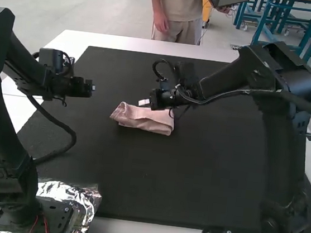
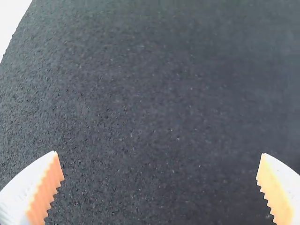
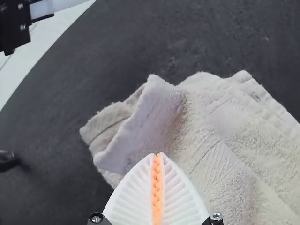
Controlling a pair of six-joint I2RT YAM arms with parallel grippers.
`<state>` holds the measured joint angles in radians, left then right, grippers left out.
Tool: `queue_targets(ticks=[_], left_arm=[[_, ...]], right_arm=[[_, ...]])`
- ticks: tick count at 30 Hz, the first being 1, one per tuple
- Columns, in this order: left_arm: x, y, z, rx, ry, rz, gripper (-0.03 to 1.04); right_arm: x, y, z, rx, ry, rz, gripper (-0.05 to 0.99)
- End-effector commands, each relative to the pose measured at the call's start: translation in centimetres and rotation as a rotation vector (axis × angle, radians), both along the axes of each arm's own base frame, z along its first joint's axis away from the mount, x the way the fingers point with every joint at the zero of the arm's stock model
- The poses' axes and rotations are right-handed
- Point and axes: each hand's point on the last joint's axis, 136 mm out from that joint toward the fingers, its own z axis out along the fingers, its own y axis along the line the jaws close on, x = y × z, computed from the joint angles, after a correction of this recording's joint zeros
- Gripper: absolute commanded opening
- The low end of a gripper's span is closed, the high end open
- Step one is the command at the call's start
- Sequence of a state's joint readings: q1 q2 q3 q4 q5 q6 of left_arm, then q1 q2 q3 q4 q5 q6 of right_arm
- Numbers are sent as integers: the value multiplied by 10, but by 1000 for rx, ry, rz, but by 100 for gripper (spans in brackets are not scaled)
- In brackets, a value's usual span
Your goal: Fold the towel.
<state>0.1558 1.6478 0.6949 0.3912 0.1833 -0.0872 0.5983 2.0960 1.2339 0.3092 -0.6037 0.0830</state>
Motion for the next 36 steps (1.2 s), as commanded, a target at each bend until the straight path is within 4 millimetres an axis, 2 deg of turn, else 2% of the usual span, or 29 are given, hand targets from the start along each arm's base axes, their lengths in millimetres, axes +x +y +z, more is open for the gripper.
queue_targets(ticks=[1, 6, 15, 18, 21, 22, 24, 28, 31, 34, 36], left_arm=[[1, -5, 15, 0, -41, -9, 97], [1, -9, 15, -4, -41, -16, 97], [0, -9, 14, -13, -37, -10, 97], [1, -9, 15, -15, -38, -10, 97], [2, -9, 21, -12, -54, -10, 97], [3, -11, 26, -10, -66, -13, 97], [6, -15, 40, -6, -96, -24, 97], [9, -32, 76, 1, -163, -64, 97], [7, -43, 113, 6, -230, -89, 97], [0, -51, 154, 12, -320, -106, 97], [-9, -57, 184, 14, -389, -119, 97]], right_arm=[[-3, 7, -7, 22, 21, 21, -2], [-5, 14, -27, 44, 66, 25, -2], [-20, 31, -62, 84, 128, 67, -2], [-18, 34, -65, 97, 113, 70, -2], [-12, 33, -58, 121, 108, 53, -2], [-10, 34, -50, 138, 105, 45, -2], [-2, 35, -21, 184, 73, 33, -2], [18, 27, 62, 269, -41, -5, -2], [33, 10, 122, 301, -110, -66, -1], [39, -16, 179, 326, -180, -126, 20], [38, -36, 212, 329, -234, -177, 45]])
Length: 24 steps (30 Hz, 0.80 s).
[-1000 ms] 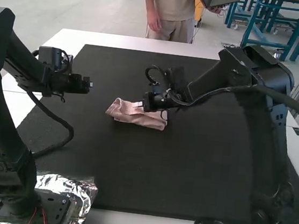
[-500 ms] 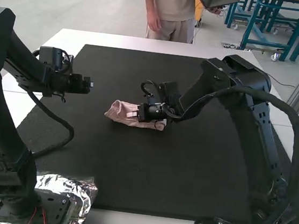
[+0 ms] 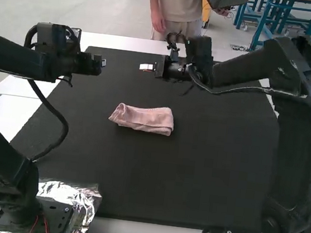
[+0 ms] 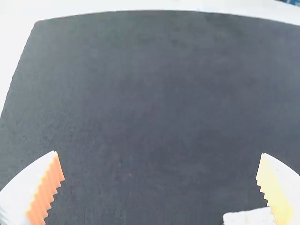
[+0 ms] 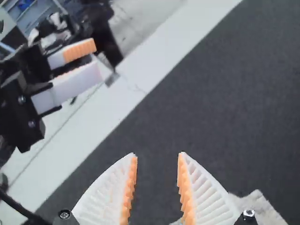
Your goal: Fold the towel.
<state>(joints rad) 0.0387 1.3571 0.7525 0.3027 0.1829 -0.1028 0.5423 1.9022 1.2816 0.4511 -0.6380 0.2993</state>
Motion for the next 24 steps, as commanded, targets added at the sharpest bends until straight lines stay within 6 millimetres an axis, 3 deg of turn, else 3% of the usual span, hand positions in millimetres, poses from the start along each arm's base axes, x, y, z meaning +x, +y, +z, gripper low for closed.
queue_targets(ticks=[1, 3, 4, 9, 13, 17, 20, 24], left_arm=[[-10, -8, 71, 0, -166, -16, 97], [-24, -14, 101, -1, -239, -28, 97], [-32, -14, 116, 0, -278, -25, 97], [-79, -12, 172, 5, -431, -14, 97], [-117, -12, 196, 6, -509, -13, 97], [-166, -10, 228, 9, -635, -6, 97], [-208, -11, 247, 9, -733, -10, 97], [-262, -10, 261, 11, -850, 0, 97]], right_arm=[[7, -36, 76, 37, -129, -125, 58], [-1, -56, 104, 28, -187, -170, 89], [-5, -67, 117, 26, -211, -197, 91], [-33, -136, 182, 44, -360, -385, 91], [-79, -189, 223, 94, -465, -483, 91], [-133, -240, 244, 144, -542, -590, 91], [-188, -265, 260, 192, -642, -638, 91], [-252, -288, 263, 232, -735, -692, 91]])
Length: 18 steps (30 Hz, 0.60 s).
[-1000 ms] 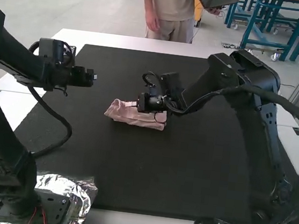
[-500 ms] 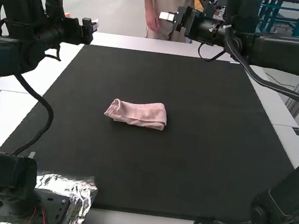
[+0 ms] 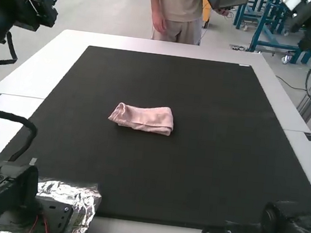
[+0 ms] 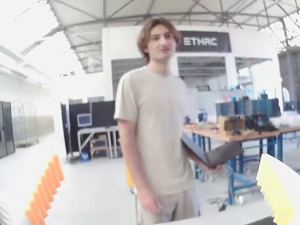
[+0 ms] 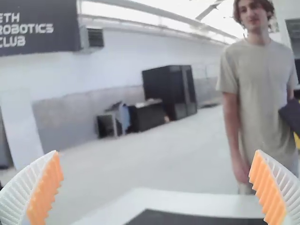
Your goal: Fold the towel.
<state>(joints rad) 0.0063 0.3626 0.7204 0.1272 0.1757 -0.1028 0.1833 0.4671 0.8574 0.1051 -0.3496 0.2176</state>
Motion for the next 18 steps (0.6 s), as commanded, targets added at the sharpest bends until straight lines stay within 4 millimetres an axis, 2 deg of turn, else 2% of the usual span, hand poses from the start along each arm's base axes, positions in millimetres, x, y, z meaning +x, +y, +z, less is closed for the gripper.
queue_targets(ticks=[1, 6, 7, 9, 11, 14, 16, 18], left_arm=[[-39, 5, 8, -15, -81, 23, 97], [-98, 5, 11, -15, -183, 31, 97], [-105, 5, 10, -14, -192, 34, 97], [-105, 6, 8, -17, -161, 41, 97], [-111, 5, 10, -15, -148, 41, 97], [-103, 5, -2, -10, -94, 43, 97], [-85, 5, -18, 3, -55, 48, 97], [-64, 1, -43, 46, 4, 36, 97]], right_arm=[[-42, -18, 3, 29, -76, -55, 91], [-106, -32, 1, 43, -171, -104, 91], [-115, -33, 1, 41, -183, -111, 91], [-130, -36, 1, 30, -214, -138, 91], [-133, -41, 2, 10, -213, -184, 91], [-129, -57, 4, -8, -222, -311, 91], [-111, -67, -9, -43, -199, -392, 91], [-81, -77, -32, -64, -148, -475, 91]])
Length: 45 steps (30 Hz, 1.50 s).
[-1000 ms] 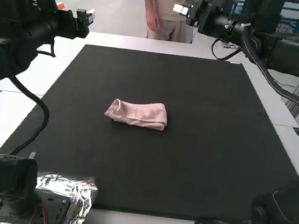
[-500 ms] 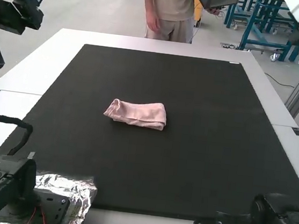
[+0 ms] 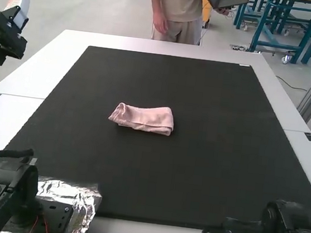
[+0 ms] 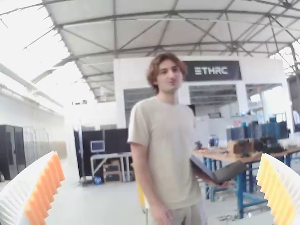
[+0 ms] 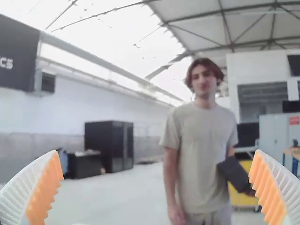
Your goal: Fold the towel.
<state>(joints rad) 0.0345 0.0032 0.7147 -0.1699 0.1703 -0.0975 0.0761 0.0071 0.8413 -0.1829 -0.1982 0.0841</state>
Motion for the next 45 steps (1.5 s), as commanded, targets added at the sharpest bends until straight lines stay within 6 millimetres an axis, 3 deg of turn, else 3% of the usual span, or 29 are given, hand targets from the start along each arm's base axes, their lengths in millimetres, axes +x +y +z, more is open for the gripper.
queue_targets(ticks=[1, 6, 10, 13, 17, 20, 23, 25, 45], left_arm=[[32, -2, -39, 55, 89, 9, 97], [76, -13, -101, 103, 157, -48, 97], [101, 19, -135, 28, 121, 116, 97], [117, 23, -176, 21, 203, 135, 97], [131, 44, -232, 33, 366, 264, 97], [134, 46, -259, -39, 485, 252, 97], [134, 47, -268, -134, 523, 228, 97], [134, 47, -272, -199, 539, 207, 97], [134, 48, -272, -207, 538, 210, 97]], right_arm=[[47, -34, -40, 12, 99, -244, 91], [104, -39, -98, -44, 87, -332, 91], [123, -46, -132, -3, 25, -373, 91], [142, -45, -176, -28, 123, -375, 91], [162, -43, -237, -80, 319, -371, 91], [168, -45, -276, -126, 472, -380, 91], [168, -45, -311, -204, 603, -387, 91], [168, -41, -312, -230, 600, -367, 91], [168, -41, -311, -231, 597, -368, 91]])
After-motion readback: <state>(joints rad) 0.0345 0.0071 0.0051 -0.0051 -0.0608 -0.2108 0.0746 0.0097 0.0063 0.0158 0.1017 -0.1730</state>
